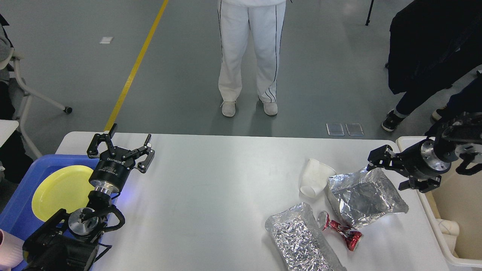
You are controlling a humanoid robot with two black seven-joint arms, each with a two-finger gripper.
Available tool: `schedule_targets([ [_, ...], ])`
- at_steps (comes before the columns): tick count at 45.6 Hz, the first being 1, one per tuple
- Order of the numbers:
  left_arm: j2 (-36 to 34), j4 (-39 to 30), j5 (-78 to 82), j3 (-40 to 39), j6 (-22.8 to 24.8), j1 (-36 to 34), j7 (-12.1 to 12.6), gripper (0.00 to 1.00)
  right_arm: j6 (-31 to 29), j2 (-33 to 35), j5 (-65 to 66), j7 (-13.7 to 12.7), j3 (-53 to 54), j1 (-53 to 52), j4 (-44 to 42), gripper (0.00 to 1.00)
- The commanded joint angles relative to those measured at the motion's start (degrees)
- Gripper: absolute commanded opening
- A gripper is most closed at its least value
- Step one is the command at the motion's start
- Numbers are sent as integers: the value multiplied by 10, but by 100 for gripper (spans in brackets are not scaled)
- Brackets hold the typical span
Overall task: Tidy desktop
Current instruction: 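Raise the right gripper and move it over the crumpled foil, then lower the right gripper and grasp the crumpled foil bag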
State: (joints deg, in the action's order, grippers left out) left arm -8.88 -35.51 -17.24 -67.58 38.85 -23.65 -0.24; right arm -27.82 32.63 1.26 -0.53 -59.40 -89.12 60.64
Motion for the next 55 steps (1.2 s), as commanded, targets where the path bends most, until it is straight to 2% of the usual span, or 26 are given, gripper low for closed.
schedule_targets([
  [1, 0, 0, 0, 0, 0, 0, 0, 96, 0, 25, -7, 0, 20, 46, 0, 100],
  [11, 0, 0, 0, 0, 1, 0, 1, 96, 9, 41, -59, 0, 49, 97, 3, 100],
  [18, 0, 0, 0, 0, 1, 0, 0, 96, 46, 36, -105, 0, 85, 147, -5, 100],
  [32, 0, 0, 0, 0, 1, 0, 0, 96, 82, 15, -113, 4, 139, 243, -82, 99],
  [43, 0, 0, 0, 0, 1, 0, 0, 96, 106, 14, -112, 11, 177, 286, -100, 68],
  [50, 0, 0, 0, 0, 1, 0, 0, 96, 126, 8, -111, 17, 177, 295, -107, 13],
  [53, 0, 0, 0, 0, 1, 0, 0, 96, 125, 7, -111, 19, 178, 294, -105, 0],
  [55, 0, 0, 0, 0, 1, 0, 0, 96, 130, 7, -111, 26, 179, 294, -105, 0],
])
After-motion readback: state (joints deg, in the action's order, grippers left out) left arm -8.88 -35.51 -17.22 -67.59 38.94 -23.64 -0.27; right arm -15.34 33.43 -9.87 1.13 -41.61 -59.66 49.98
